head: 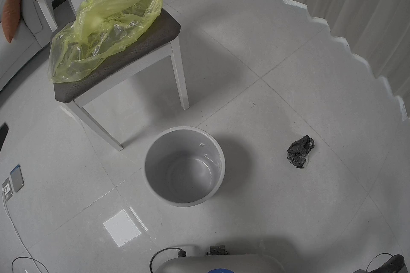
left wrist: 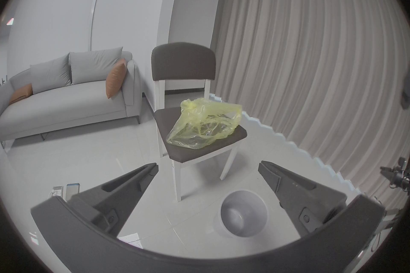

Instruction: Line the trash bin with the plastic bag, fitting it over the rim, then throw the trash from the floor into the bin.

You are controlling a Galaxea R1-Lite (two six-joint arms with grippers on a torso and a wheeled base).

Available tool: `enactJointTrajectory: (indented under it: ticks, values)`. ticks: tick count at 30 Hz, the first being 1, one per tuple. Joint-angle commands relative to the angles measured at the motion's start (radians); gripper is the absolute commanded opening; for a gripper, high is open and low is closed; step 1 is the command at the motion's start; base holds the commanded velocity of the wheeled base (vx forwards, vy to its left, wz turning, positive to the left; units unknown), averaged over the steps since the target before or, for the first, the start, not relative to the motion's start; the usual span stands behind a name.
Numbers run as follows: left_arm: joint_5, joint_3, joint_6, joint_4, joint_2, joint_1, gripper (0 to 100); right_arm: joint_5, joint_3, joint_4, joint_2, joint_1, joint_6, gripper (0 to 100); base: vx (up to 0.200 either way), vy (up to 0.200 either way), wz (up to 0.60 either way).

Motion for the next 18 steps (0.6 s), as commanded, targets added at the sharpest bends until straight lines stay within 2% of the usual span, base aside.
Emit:
enactJointTrajectory:
  ticks: [1,7,9,18]
  values:
    - [0.024,-0.272,0.008,-0.088,0.478,0.064,100,0.074,-0.326,-0.019,0.425,0.020,-0.032,100,0.000,0.000,0.00]
    - [0.033,-0.335,0.087,-0.096,0.601,0.079,100,0.086,-0.320,-0.020,0.428,0.021,-0.032,100,0.000,0.000,0.00]
    - [0.033,-0.374,0.128,-0.098,0.661,0.094,100,0.111,-0.308,-0.022,0.422,0.025,-0.031,100,0.000,0.000,0.00]
    - [0.019,-0.421,0.125,-0.113,0.759,0.131,100,0.118,-0.305,-0.020,0.420,0.023,-0.029,100,0.000,0.000,0.00]
